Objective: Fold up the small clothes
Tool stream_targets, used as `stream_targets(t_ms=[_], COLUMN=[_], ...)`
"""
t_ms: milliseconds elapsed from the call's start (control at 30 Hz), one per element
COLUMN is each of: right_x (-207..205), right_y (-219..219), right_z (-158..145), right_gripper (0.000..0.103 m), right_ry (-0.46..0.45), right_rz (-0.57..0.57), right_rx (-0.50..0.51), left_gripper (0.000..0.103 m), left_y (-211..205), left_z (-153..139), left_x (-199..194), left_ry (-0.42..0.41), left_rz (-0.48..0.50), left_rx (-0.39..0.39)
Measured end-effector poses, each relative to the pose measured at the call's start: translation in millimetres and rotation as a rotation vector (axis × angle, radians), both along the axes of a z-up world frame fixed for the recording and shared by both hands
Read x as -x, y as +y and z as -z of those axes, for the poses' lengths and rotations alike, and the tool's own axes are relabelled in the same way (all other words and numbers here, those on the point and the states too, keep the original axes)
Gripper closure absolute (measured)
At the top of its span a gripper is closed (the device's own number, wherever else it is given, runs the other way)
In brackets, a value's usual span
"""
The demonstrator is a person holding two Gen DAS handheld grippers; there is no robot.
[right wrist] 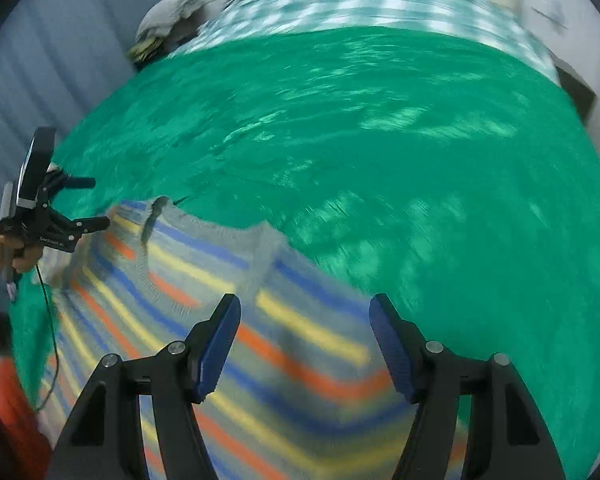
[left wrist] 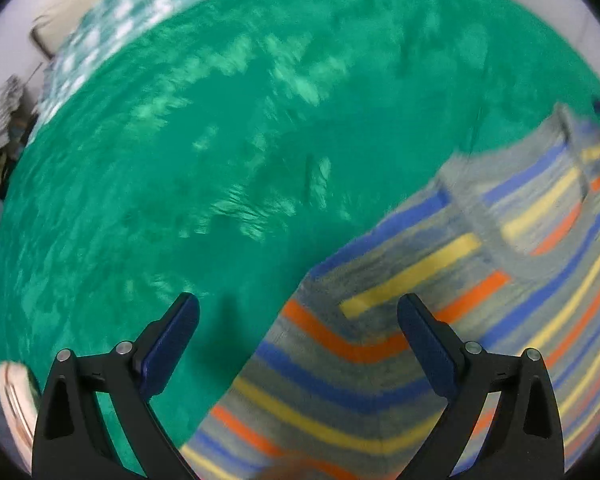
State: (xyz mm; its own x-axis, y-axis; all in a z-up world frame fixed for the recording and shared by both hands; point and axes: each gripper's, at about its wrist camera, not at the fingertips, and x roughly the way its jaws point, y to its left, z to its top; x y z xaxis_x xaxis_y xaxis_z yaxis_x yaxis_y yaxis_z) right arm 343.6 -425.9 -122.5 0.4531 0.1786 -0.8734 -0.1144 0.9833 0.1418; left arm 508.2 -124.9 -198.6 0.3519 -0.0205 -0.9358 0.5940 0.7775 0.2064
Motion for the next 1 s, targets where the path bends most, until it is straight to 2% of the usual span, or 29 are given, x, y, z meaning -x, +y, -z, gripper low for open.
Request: stream_targets(t_ms=[33,100,133,167,200,233,267,333,367,433,500,567,667,733,767,800,833,867,900,933,1000], right_x=[-0.5,-19.1,-25.9,-32.1,-38.0,-36.4,-34.6,-26.0,-21.7,-15.3,-14.9,-21.2,-31.1,-33.3,-32.3,-30.6,-28.3,-24.1,-15.1,-0.8,28.7], right_y=[-0.6,4.9,7.3,10.5,16.2,20.1,23.0,31.2,34.6,43.2,49.8,46.8,34.3,30.7,27.1,22.7,17.2,12.4,6.2,0.0,-8.0], right_z=[7.6,25.5,34.9,43.6,50.3,52.4,50.4,41.0,35.2,23.6,20.9,32.1,51.9,58.4,57.1,53.6,48.2,43.4,33.2,19.7,1.1], right_gripper=[0.036,0.036,0.037,0.040,0.064,0.098,0.098,0.098,0.099,0.099,0.099,0.099,0.099,0.098,0.098,0.086,0.055,0.039,0.029,0.029,0.029], right_ry=[0.009,0.043,0.071,0.101,0.128,0.132,0.126,0.070,0.036,-0.044,-0.082,-0.072,-0.020,-0.015,-0.015,-0.021,-0.024,-0.030,-0.054,-0.086,-0.110], right_rz=[-0.015,-0.042,-0.057,-0.072,-0.086,-0.102,-0.112,-0.121,-0.110,-0.066,-0.048,-0.009,0.046,0.060,0.067,0.076,0.105,0.134,0.164,0.186,0.216], right_rx=[-0.002,0.000,0.007,0.001,0.015,0.056,0.061,0.155,0.207,0.327,0.392,0.441,0.427,0.387,0.362,0.320,0.291,0.283,0.261,0.228,0.183], left_gripper=[0.001,0.002,0.009,0.020,0.065,0.096,0.097,0.099,0.099,0.100,0.100,0.100,0.099,0.090,0.082,0.057,0.038,0.032,0.026,0.023,0.022], left_y=[-1.5,0.6,2.0,6.7,6.8,5.4,0.4,-12.5,-22.1,-32.0,-39.7,-42.5,-42.3,-39.3,-34.0,-25.3,-10.8,2.9,23.9,39.2,97.6], left_z=[7.5,14.0,13.3,11.2,8.4,4.0,-1.4,-9.3,-15.1,-20.7,-16.9,-5.2,13.7,15.2,9.2,-0.6,-18.6,-33.6,-49.6,-58.1,-76.8], left_x=[-0.8,-3.2,-4.7,-5.5,-7.2,-6.6,-5.2,2.2,5.5,4.6,-2.1,-8.5,-10.9,-10.4,-9.9,-10.8,-7.1,0.0,5.4,8.2,18.1], left_ry=[0.013,0.045,0.063,0.088,0.087,0.068,0.024,-0.097,-0.171,-0.241,-0.284,-0.298,-0.305,-0.310,-0.287,-0.261,-0.261,-0.278,-0.290,-0.293,-0.267], left_rz=[0.017,0.018,0.007,-0.001,0.002,0.003,-0.002,0.023,0.030,0.016,-0.009,-0.031,-0.041,-0.043,-0.052,-0.075,-0.099,-0.112,-0.130,-0.148,-0.235], left_rx=[-0.025,-0.006,0.016,0.059,0.081,0.084,0.061,0.013,-0.002,0.003,-0.009,-0.032,-0.052,-0.052,-0.032,-0.003,0.050,0.096,0.136,0.159,0.216])
